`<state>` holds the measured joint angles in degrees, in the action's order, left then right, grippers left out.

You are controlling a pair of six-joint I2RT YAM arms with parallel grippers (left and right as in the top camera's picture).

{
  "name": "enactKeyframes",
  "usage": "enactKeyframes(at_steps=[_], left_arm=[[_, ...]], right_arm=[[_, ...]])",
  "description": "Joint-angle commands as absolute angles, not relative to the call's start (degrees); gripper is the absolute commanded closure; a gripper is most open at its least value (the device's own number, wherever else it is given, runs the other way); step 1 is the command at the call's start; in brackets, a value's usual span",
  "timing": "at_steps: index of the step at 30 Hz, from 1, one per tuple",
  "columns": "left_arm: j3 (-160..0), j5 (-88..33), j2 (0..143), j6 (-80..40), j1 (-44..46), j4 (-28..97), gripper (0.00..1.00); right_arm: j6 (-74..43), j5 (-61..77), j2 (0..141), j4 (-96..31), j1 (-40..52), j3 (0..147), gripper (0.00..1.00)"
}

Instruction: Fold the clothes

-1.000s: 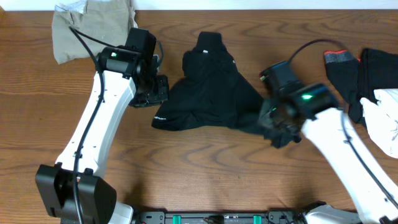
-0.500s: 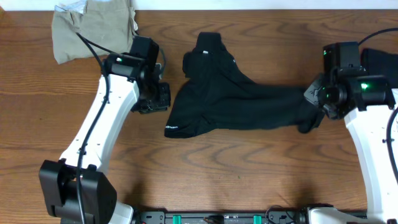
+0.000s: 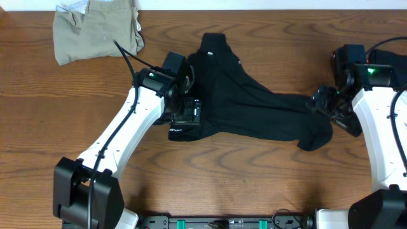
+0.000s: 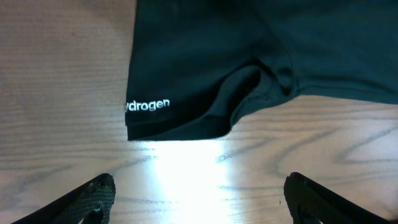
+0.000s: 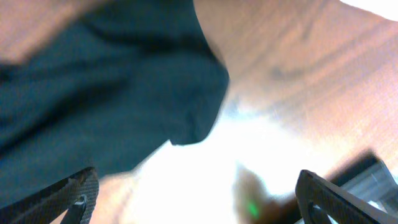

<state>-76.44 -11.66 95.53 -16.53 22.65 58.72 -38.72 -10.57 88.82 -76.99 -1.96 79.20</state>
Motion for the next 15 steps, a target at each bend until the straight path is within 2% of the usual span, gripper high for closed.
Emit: enactKeyframes(at_steps=[1,4,10,15], left_arm=[[-76.07,-11.57,98.24,-18.13,22.59,57.67,0.1],[-76.07,-11.57,101.56,-19.25,22.59,57.25,0.05],[-76.07,-11.57,107.7,-25.5,22.59,56.27,0.05],[-76.07,-11.57,109.54,-30.68,22.59,56.23,0.05]], right_arm=[[-37.15,-7.07,88.29,-80.4,-1.98,79.94,0.01],[-33.06,-4.03,88.29,-82.41,-0.99,79.24,0.01],[-35.16,-4.05,88.29,-83.24,0.45,75.44,0.01],[-38.06,-3.97,88.29,-78.87,0.4,68.9,0.01]])
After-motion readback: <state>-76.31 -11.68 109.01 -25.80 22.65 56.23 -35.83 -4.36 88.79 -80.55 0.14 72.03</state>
